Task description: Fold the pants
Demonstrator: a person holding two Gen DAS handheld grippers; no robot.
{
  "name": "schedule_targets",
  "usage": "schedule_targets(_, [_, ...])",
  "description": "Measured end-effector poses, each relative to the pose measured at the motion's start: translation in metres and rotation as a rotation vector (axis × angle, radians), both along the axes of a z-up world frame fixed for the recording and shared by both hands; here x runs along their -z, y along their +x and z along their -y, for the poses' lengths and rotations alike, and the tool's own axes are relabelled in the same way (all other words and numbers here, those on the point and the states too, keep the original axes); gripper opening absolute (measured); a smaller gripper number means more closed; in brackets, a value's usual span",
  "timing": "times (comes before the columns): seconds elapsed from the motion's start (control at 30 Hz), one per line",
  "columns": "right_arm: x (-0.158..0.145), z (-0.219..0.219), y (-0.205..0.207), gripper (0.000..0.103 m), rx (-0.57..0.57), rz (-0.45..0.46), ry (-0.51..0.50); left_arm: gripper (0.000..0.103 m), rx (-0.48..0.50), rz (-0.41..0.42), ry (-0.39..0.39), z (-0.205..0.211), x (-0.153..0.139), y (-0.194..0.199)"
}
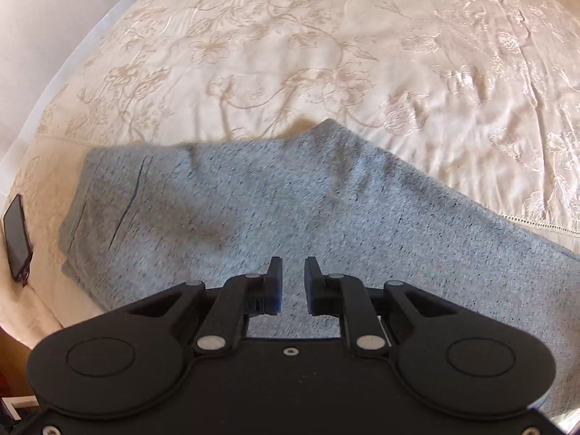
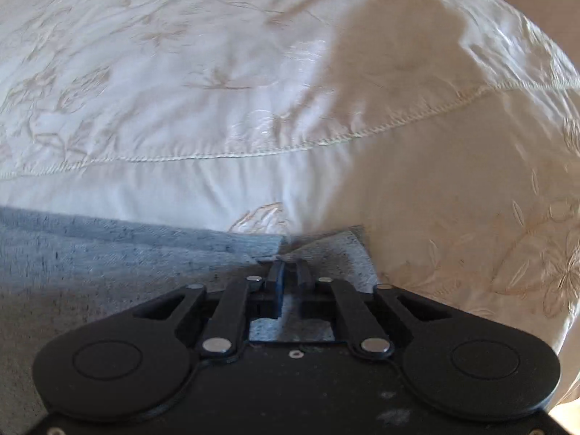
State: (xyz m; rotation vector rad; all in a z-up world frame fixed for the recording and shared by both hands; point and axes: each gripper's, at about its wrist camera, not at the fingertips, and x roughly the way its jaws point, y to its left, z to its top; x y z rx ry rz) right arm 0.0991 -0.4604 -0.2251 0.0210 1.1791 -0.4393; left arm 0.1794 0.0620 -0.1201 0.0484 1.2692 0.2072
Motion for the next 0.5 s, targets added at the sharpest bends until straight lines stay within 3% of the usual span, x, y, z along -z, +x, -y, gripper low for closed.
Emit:
schedule_targets(0.03, [-0.005,0.003,-0.001,0.000,0.015,0.007,0.011,0.023,0.008,-0.002,0.001,0.002,0.002,0.006])
schedule_targets(0.13, [-0.019,-0.011,-0.004,0.014,-0.035,0.010,-0.039,0.023,0.016,-0.014,-0.013,0.005,0.007,0.028])
schedule_targets(0.23, [-0.028,-0.023,-0.009,0.014,-0.034,0.048,-0.023,0.023,0.006,-0.013,-0.052,0.005,0.008,0.052])
schedule_targets(0.5, [-0.045,-0.062,-0.005,0.019,-0.055,0.111,0.041,0.023,0.033,-0.040,-0.063,0.016,0.017,0.126])
